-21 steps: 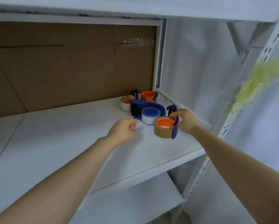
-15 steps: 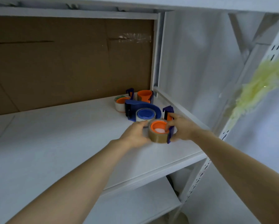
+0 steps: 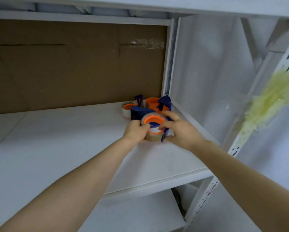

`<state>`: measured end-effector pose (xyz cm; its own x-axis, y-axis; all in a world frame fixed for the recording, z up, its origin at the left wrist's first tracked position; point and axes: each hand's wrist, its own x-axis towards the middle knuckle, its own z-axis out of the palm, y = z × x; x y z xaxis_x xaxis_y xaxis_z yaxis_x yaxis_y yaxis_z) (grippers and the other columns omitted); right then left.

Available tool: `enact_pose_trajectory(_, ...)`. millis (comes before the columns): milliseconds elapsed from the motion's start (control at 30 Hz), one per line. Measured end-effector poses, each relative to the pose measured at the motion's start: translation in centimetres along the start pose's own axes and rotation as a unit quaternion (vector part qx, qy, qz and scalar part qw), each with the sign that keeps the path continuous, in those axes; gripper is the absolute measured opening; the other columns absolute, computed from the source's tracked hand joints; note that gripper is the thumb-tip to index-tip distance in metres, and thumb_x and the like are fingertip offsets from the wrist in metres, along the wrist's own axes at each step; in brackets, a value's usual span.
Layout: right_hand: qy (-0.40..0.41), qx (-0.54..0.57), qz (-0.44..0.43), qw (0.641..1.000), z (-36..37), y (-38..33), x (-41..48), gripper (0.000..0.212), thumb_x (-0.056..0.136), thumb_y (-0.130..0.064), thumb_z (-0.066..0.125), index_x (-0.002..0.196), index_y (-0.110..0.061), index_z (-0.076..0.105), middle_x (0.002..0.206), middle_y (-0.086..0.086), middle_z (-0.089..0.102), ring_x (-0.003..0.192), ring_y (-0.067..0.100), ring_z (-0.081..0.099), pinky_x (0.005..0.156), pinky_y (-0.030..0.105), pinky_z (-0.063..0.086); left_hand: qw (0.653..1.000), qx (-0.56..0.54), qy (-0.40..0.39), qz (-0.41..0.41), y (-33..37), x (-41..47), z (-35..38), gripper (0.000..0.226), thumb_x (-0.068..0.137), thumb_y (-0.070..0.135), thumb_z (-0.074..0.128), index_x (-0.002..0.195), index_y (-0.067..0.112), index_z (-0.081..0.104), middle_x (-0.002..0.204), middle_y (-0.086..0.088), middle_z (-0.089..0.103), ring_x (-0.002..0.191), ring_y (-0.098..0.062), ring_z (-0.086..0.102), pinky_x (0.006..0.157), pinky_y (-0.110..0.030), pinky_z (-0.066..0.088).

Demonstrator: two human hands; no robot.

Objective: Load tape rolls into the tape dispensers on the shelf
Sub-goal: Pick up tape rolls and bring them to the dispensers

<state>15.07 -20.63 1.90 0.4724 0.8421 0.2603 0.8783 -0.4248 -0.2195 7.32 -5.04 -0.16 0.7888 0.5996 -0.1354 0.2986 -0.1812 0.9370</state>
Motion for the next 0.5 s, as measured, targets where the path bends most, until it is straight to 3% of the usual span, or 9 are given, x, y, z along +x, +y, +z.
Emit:
enact_pose_trajectory(67, 0.055, 0.161, -0.005, 0.985, 1.0, -1.5, 1.2, 0.059, 0.073, -0.016, 0.068, 0.128, -0.026, 0.049, 0.158, -0.002, 0.009, 0.142, 0.024, 0.028, 0.103, 0.038, 0.043, 0.999, 0.004, 0.043, 0.007, -0.4, -0.1, -2.0, 0.024, 0.083, 0.022, 0.053, 0.100, 0.009, 0.062, 0.110, -0.022, 0.065, 0.104, -0.036, 0.061, 0.088, -0.052, 0.052)
enact_pose_trajectory(100, 0.083, 0.275, 0.020, 0.958, 1.3, -2.7, 1.8, 0.067, 0.071, -0.023, 0.065, 0.132, -0.031, 0.041, 0.156, -0.004, 0.008, 0.142, 0.025, 0.028, 0.105, 0.040, 0.042, 0.998, 0.003, 0.064, 0.007, -0.8, -0.4, -3.1, 0.017, 0.084, 0.020, 0.053, 0.095, 0.010, 0.061, 0.109, -0.024, 0.064, 0.104, -0.037, 0.061, 0.088, -0.052, 0.052)
enact_pose_trajectory(167, 0.103, 0.446, 0.107, 0.882, 2.1, -4.9, 3.5, 0.076, 0.073, -0.036, 0.064, 0.140, -0.033, 0.028, 0.149, -0.003, 0.026, 0.134, 0.026, 0.041, 0.105, 0.042, 0.042, 0.995, -0.001, 0.101, 0.008, -1.2, -1.3, -5.1, 0.008, 0.084, 0.016, 0.052, 0.088, 0.013, 0.057, 0.107, -0.027, 0.063, 0.102, -0.039, 0.061, 0.087, -0.053, 0.052)
enact_pose_trajectory(200, 0.083, 0.481, 0.147, 0.860, 2.5, -6.1, 4.4, 0.079, 0.077, -0.037, 0.067, 0.143, -0.028, 0.025, 0.143, 0.000, 0.040, 0.127, 0.024, 0.048, 0.104, 0.041, 0.043, 0.994, -0.002, 0.112, 0.014, -1.5, -1.9, -6.1, 0.007, 0.082, 0.016, 0.051, 0.087, 0.013, 0.056, 0.103, -0.028, 0.062, 0.100, -0.038, 0.061, 0.087, -0.054, 0.052)
enact_pose_trajectory(267, 0.039, 0.469, 0.160, 0.867, 3.5, -8.1, 6.1, 0.075, 0.080, -0.032, 0.070, 0.143, -0.021, 0.030, 0.130, 0.004, 0.056, 0.119, 0.023, 0.054, 0.103, 0.043, 0.044, 0.991, 0.008, 0.129, 0.024, -2.1, -3.0, -7.9, 0.006, 0.082, 0.011, 0.050, 0.084, 0.013, 0.055, 0.090, -0.021, 0.060, 0.090, -0.031, 0.060, 0.087, -0.054, 0.052)
enact_pose_trajectory(333, 0.010, 0.465, 0.159, 0.871, 4.5, -9.9, 7.2, 0.064, 0.079, -0.024, 0.072, 0.135, -0.018, 0.042, 0.121, 0.009, 0.062, 0.111, 0.028, 0.059, 0.099, 0.049, 0.047, 0.988, 0.013, 0.150, 0.019, -3.0, -4.0, -9.9, 0.011, 0.087, 0.005, 0.047, 0.083, 0.013, 0.054, 0.087, -0.013, 0.056, 0.085, -0.026, 0.055, 0.086, -0.054, 0.052)
enact_pose_trajectory(400, -0.022, 0.503, 0.162, 0.849, 5.0, -11.2, 7.8, 0.062, 0.077, -0.023, 0.074, 0.132, -0.017, 0.048, 0.113, 0.013, 0.065, 0.104, 0.030, 0.063, 0.095, 0.050, 0.050, 0.985, 0.012, 0.173, 0.007, -3.7, -4.8, -11.7, 0.012, 0.088, 0.004, 0.045, 0.090, 0.011, 0.054, 0.088, -0.013, 0.055, 0.084, -0.027, 0.055, 0.084, -0.054, 0.053)
enact_pose_trajectory(500, -0.069, 0.557, 0.168, 0.810, 5.4, -12.1, 8.0, 0.061, 0.080, -0.020, 0.072, 0.135, -0.022, 0.047, 0.103, 0.009, 0.066, 0.097, 0.024, 0.063, 0.088, 0.039, 0.053, 0.978, 0.027, 0.207, -0.023, -4.6, -5.5, -14.1, 0.015, 0.090, 0.003, 0.044, 0.098, 0.007, 0.055, 0.091, -0.014, 0.055, 0.081, -0.030, 0.054, 0.081, -0.052, 0.055)
